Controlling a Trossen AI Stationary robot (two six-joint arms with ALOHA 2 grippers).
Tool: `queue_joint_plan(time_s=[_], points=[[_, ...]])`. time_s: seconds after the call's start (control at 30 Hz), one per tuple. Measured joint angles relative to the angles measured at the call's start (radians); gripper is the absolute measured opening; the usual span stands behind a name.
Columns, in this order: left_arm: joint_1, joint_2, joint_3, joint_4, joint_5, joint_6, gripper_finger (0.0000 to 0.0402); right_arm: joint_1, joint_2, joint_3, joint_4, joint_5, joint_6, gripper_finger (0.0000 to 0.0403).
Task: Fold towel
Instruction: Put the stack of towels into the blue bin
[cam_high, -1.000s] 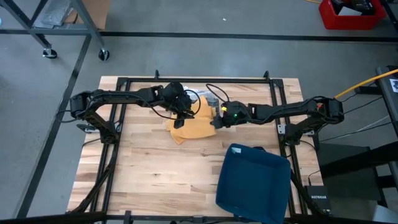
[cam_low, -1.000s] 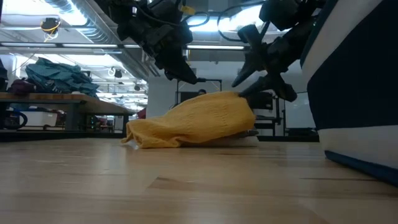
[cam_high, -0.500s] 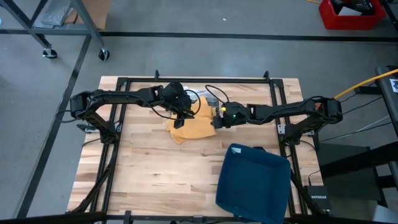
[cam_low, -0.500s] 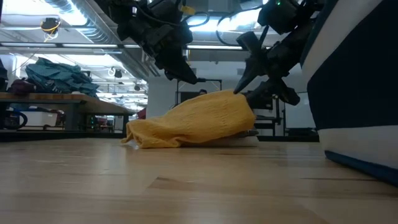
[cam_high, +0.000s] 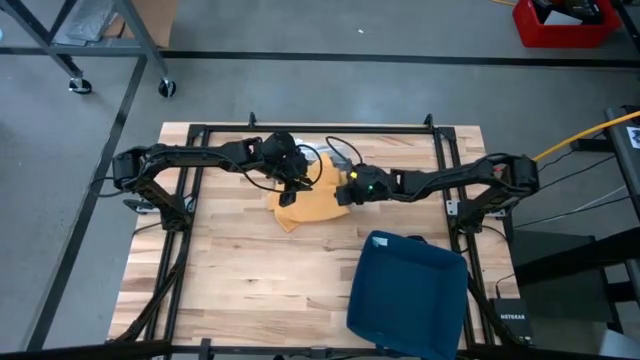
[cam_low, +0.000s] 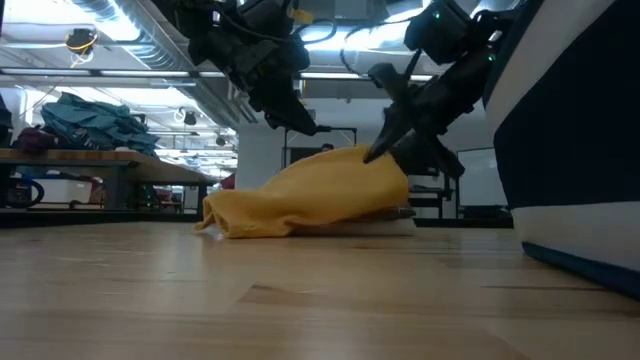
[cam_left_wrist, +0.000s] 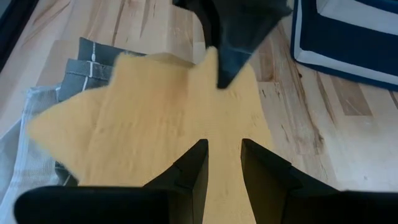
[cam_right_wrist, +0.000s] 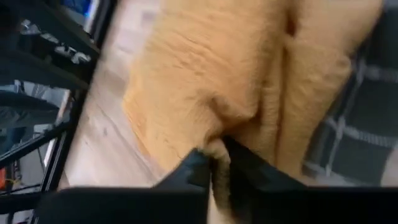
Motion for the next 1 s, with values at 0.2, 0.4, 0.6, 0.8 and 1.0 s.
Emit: queue_joint_plan(time_s=[0.2, 0.4, 0.6, 0.8, 1.0], points=[[0.000, 0.000, 0.000, 0.000, 0.000, 0.000, 0.0086, -0.005, -0.011, 0.063, -0.003, 0.094, -0.083, 0.0021], [0.000, 0.000, 0.000, 0.000, 0.000, 0.000, 0.0086, -0.060, -0.014, 0.117, -0.092, 0.160, -0.169, 0.0006], [0.000, 0.026, 0.000, 0.008, -0.032, 0.051, 0.0086, -0.103, -0.003, 0.117, -0.163, 0.168, -0.173, 0.0020], [0.003, 0.137, 0.000, 0.026, -0.083, 0.085, 0.0086, -0.106, 0.036, 0.119, -0.163, 0.162, -0.174, 0.0022], [0.017, 0.220, 0.000, 0.074, -0.176, 0.082, 0.0086, -0.106, 0.090, 0.119, -0.166, 0.006, -0.174, 0.0041]])
